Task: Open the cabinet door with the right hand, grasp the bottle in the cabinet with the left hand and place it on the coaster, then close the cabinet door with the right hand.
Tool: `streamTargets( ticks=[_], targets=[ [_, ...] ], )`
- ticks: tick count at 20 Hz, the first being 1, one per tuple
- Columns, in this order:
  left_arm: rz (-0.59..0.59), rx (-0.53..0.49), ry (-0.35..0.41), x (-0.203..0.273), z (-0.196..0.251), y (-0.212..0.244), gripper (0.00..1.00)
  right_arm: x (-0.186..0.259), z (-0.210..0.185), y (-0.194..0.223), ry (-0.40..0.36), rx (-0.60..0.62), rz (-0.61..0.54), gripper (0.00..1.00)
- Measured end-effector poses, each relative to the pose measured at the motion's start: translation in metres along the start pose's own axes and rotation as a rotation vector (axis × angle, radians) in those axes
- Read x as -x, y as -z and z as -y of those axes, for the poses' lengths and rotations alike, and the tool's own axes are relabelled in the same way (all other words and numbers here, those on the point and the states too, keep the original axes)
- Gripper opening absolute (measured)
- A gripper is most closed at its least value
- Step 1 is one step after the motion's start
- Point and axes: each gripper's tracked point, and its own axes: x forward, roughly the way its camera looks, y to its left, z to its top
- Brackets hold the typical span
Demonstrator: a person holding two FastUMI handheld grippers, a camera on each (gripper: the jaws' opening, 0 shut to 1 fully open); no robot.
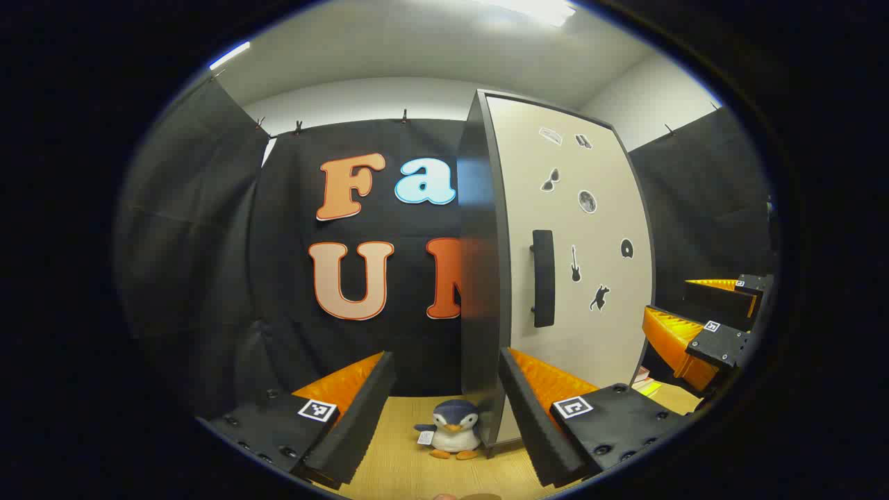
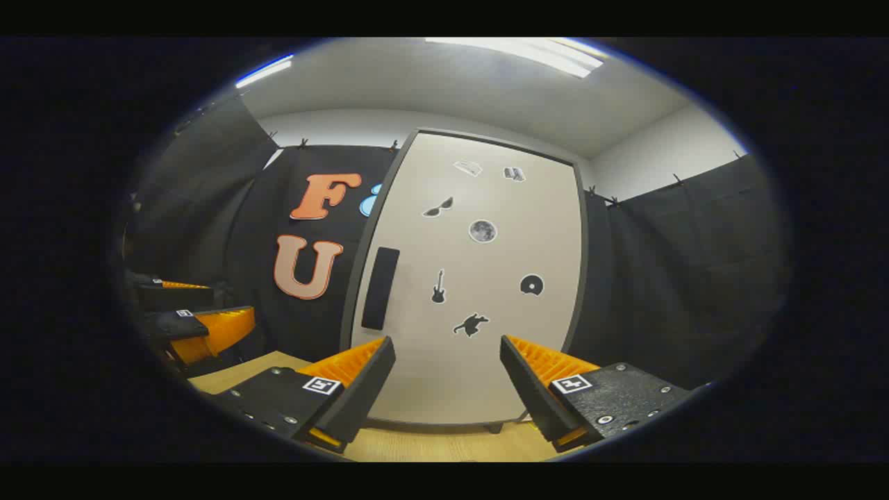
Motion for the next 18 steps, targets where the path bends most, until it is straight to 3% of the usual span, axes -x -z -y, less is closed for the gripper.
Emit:
streamTargets(
  ticks=[9, 18],
  targets=[
    [0.024, -0.015, -0.030, 0.006, -0.009, -0.004, 0.97, -0.010, -0.018, 0.020, -0.081, -0.151, -0.100, 0.95],
    [0.005, -0.006, -0.059, -0.006, -0.014, 0.006, 0.97, -0.037, -0.032, 0.011, -0.100, -0.097, -0.079, 0.94]
  ],
)
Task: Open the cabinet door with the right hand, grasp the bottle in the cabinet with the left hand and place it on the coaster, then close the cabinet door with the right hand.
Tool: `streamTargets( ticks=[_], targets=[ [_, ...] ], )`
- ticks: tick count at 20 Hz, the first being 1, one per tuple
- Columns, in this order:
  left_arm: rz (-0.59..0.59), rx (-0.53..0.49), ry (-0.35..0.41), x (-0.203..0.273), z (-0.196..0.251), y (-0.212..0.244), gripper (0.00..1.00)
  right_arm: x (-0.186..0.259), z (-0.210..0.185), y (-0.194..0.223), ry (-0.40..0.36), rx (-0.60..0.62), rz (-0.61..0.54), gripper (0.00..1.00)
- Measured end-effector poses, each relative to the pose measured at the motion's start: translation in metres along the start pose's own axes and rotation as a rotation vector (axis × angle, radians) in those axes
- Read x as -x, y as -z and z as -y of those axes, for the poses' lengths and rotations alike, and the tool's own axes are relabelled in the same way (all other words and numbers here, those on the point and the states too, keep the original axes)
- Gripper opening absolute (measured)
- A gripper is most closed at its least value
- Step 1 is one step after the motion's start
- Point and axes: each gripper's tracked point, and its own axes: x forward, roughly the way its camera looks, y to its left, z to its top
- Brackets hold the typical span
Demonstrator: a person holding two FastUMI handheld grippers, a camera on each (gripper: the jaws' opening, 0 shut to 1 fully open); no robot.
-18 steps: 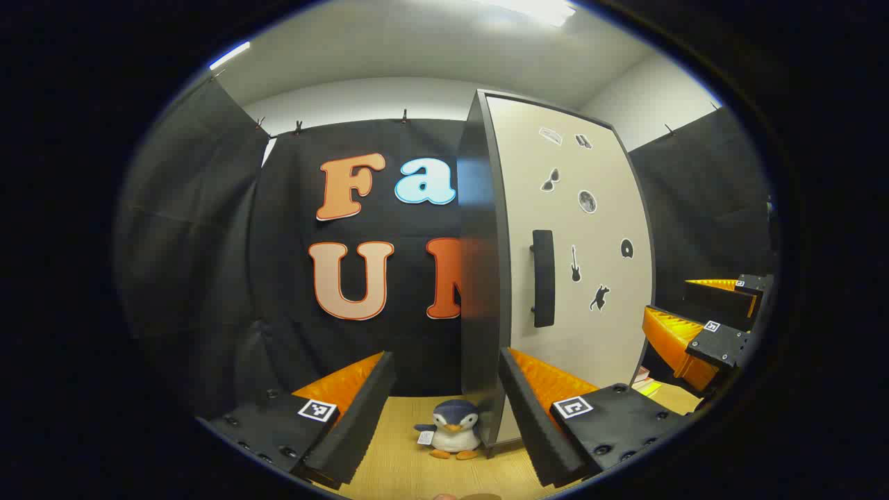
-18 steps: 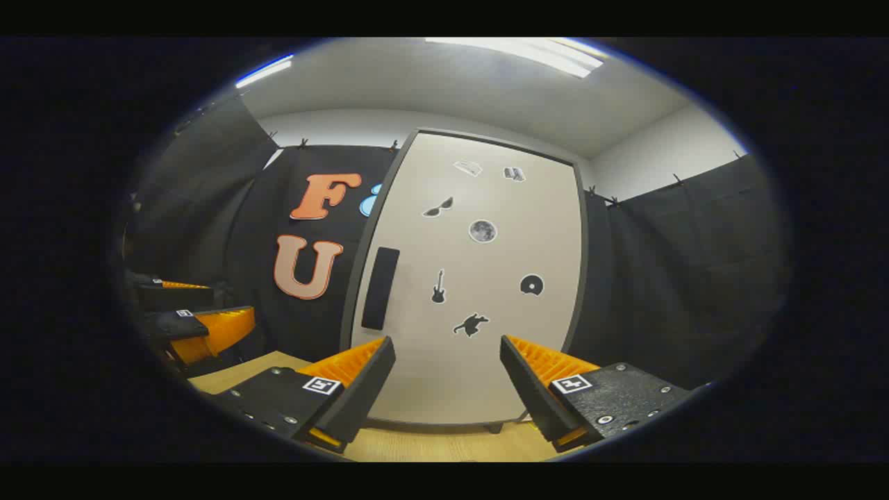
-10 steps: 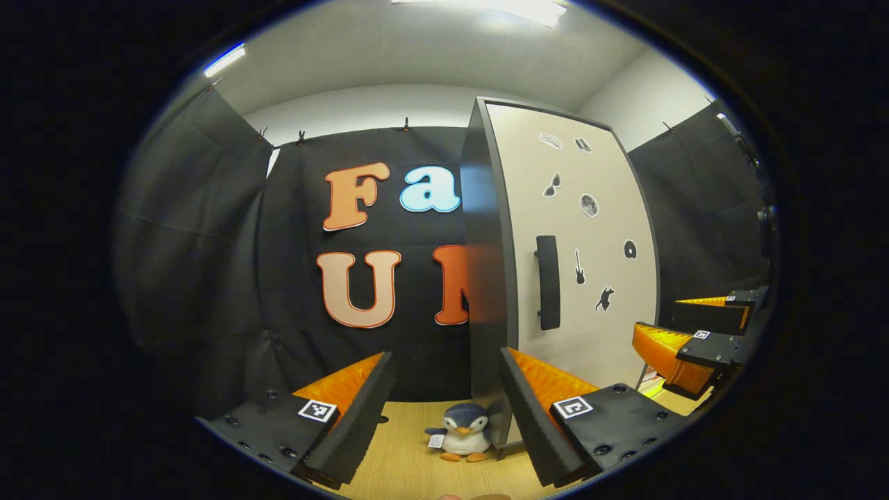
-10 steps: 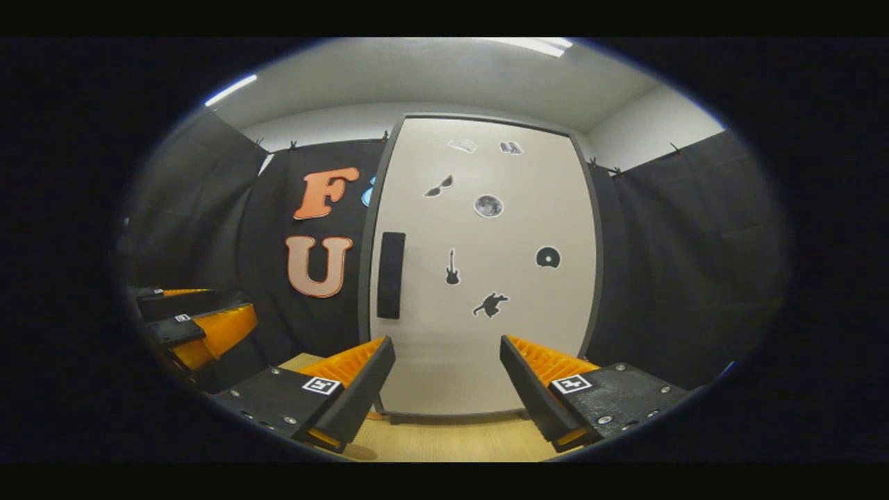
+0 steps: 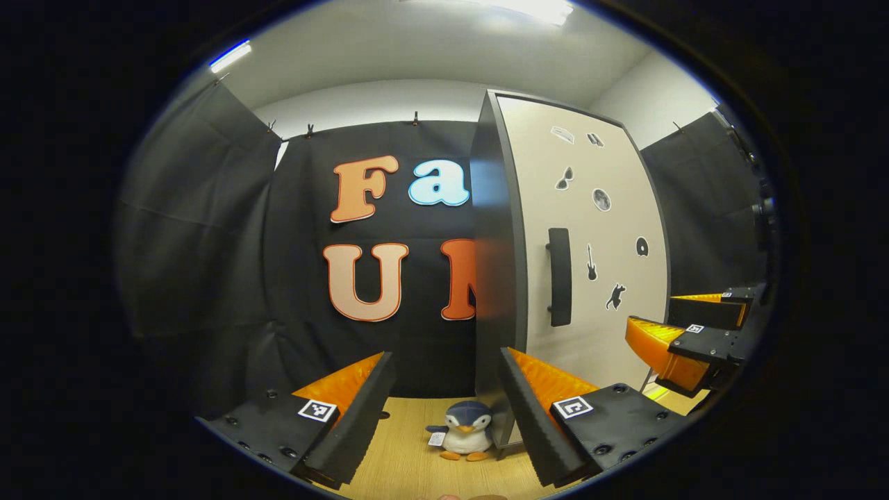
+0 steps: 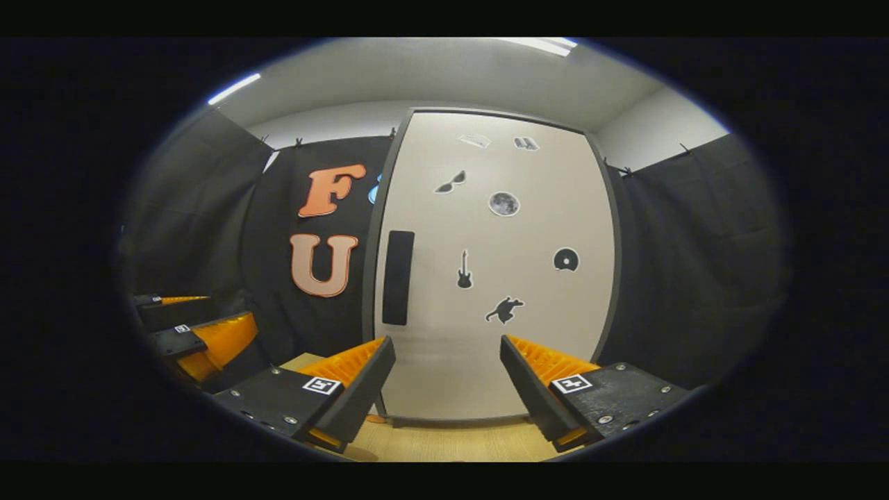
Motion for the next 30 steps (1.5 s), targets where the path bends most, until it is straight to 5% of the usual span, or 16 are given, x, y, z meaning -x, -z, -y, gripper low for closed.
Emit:
streamTargets(
  ticks=[16, 20, 26, 30],
  targets=[
    [-0.037, 0.005, -0.026, -0.033, -0.040, 0.021, 0.97, -0.114, -0.055, -0.011, -0.032, -0.065, -0.042, 0.89],
    [-0.037, 0.000, -0.011, -0.039, -0.044, 0.024, 0.97, -0.128, -0.050, -0.009, 0.007, -0.097, -0.054, 0.77],
    [-0.051, 0.018, 0.018, -0.043, -0.044, 0.032, 0.97, -0.136, -0.053, -0.009, 0.010, -0.185, -0.067, 0.41],
    [-0.059, 0.026, 0.021, -0.041, -0.049, 0.036, 0.97, -0.133, -0.054, -0.008, 0.000, -0.162, -0.067, 0.37]
  ],
)
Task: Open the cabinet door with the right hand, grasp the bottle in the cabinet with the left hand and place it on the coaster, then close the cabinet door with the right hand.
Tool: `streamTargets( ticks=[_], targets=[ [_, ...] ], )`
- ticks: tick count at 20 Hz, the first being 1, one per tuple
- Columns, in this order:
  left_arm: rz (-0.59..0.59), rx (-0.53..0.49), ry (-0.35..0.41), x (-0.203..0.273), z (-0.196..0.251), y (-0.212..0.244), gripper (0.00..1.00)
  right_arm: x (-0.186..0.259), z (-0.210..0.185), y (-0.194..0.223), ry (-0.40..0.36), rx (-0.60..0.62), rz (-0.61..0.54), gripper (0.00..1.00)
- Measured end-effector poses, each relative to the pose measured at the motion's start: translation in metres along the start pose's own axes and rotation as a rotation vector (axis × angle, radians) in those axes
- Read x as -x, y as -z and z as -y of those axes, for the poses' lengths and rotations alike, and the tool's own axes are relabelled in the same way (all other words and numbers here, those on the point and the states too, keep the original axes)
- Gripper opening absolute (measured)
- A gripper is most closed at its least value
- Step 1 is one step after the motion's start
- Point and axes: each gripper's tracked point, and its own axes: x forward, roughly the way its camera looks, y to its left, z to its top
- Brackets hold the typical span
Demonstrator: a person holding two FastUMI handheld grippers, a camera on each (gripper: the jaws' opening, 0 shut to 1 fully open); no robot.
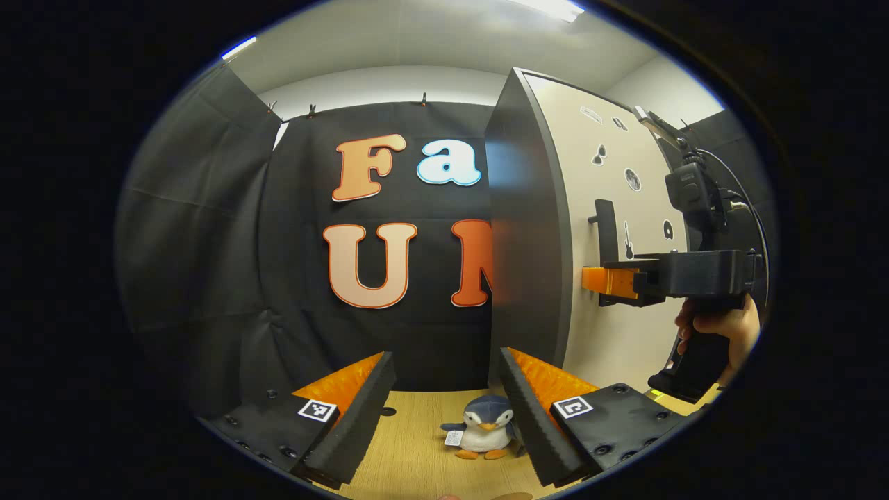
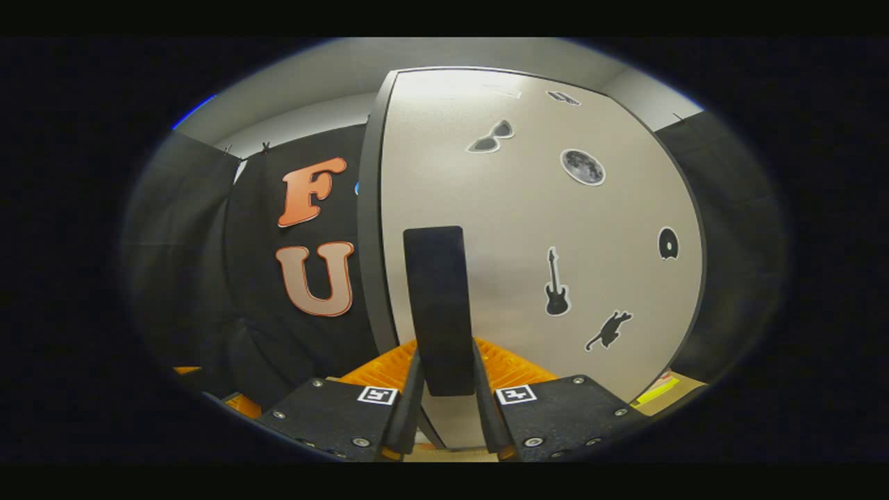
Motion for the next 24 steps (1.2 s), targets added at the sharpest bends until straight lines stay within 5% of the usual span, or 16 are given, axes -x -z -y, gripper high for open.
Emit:
streamTargets(
  ticks=[9, 24],
  targets=[
    [-0.029, -0.009, -0.015, -0.002, -0.022, 0.012, 0.97, 0.005, 0.001, -0.001, 0.009, 0.012, -0.009, 0.20],
    [-0.006, -0.004, 0.067, 0.004, 0.043, 0.007, 0.98, 0.086, 0.033, -0.007, -0.012, -0.027, 0.026, 0.20]
  ],
)
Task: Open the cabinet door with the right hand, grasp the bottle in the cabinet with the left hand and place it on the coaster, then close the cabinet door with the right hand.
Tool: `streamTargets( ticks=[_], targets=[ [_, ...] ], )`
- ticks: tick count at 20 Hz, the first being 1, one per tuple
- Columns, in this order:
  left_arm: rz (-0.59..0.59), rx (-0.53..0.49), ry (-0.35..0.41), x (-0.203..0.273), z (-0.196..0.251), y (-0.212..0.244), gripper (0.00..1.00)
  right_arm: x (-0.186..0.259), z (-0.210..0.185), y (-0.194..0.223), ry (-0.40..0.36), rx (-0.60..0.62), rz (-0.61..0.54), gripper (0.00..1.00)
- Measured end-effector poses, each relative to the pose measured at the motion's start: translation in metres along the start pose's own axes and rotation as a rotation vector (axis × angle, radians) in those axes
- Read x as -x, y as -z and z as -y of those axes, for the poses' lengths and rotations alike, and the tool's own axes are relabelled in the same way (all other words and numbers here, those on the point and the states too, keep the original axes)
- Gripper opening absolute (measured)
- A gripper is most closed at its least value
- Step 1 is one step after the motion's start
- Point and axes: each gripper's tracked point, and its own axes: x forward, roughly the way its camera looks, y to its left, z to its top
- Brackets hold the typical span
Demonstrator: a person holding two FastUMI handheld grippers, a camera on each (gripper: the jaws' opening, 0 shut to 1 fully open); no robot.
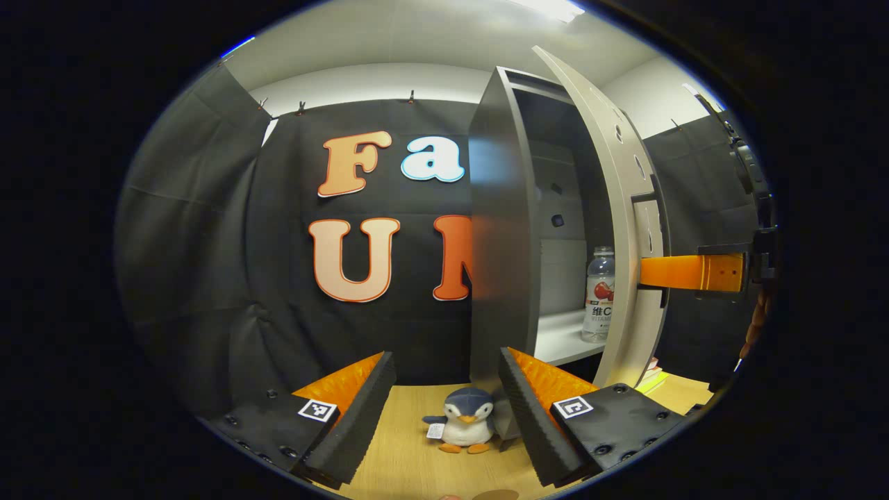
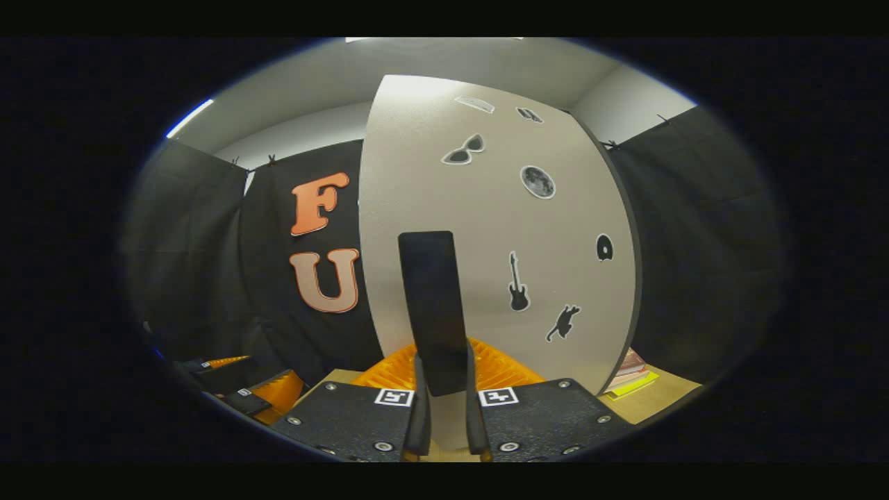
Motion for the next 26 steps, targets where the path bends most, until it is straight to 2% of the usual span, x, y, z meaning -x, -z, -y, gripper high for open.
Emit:
streamTargets(
  ticks=[6, 14, 15, 20, 23, 26],
  targets=[
    [0.026, -0.011, 0.048, -0.020, 0.038, -0.008, 0.98, 0.030, 0.017, 0.001, -0.049, -0.003, 0.002, 0.19],
    [0.056, 0.002, 0.141, -0.041, 0.092, -0.018, 0.98, 0.041, 0.031, 0.002, -0.096, -0.043, 0.000, 0.21],
    [0.057, 0.003, 0.148, -0.043, 0.095, -0.017, 0.98, 0.042, 0.031, 0.002, -0.097, -0.040, -0.001, 0.19],
    [0.063, 0.027, 0.197, -0.049, 0.122, -0.023, 0.98, 0.053, 0.044, 0.004, -0.109, -0.102, -0.037, 0.25],
    [0.077, 0.027, 0.232, -0.046, 0.143, -0.030, 0.98, 0.063, 0.054, 0.002, -0.091, -0.119, -0.049, 0.30],
    [0.082, 0.031, 0.260, -0.041, 0.161, -0.031, 0.97, 0.074, 0.072, 0.000, -0.029, -0.092, -0.049, 0.33]
  ],
)
